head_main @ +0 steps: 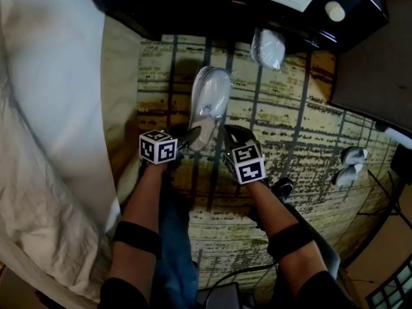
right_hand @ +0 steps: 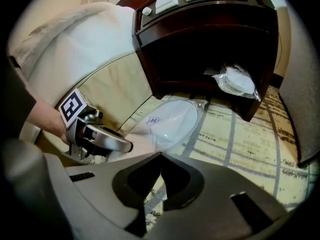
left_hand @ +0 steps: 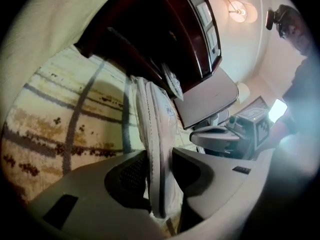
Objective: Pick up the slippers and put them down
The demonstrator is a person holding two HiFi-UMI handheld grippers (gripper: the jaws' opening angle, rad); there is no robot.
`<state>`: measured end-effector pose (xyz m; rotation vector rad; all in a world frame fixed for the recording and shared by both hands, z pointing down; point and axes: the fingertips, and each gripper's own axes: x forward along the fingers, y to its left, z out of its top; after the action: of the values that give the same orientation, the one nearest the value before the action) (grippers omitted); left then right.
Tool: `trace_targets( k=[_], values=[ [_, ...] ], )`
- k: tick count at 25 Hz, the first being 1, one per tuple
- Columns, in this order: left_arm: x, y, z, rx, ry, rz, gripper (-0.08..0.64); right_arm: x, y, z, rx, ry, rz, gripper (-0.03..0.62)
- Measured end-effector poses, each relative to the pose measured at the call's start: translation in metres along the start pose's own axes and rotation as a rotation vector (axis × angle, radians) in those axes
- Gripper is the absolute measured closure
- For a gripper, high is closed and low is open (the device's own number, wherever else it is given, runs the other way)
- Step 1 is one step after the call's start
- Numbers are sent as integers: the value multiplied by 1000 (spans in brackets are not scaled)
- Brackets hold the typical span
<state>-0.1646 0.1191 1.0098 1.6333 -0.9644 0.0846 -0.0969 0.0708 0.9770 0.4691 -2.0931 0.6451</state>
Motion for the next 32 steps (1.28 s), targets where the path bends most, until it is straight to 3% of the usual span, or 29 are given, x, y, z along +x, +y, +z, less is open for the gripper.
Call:
trace_targets(
  k=[3, 8, 20, 27, 32],
  values=[
    [-4, -12, 27, 22, -25, -15, 438, -13, -10, 15, -32, -24, -23, 591],
    [-8, -24, 76, 47, -74, -21, 438, -32, -29, 42, -5, -81, -65, 591],
    [14, -19, 197, 12, -219, 23, 438, -35, -46, 113, 54, -222, -56, 591],
    [32, -9, 269, -12, -338, 57, 437, -29, -62, 119, 101, -256, -56, 591],
    [35, 8, 303, -86, -415, 96, 437, -27, -70, 117, 121, -265, -56, 591]
  ],
)
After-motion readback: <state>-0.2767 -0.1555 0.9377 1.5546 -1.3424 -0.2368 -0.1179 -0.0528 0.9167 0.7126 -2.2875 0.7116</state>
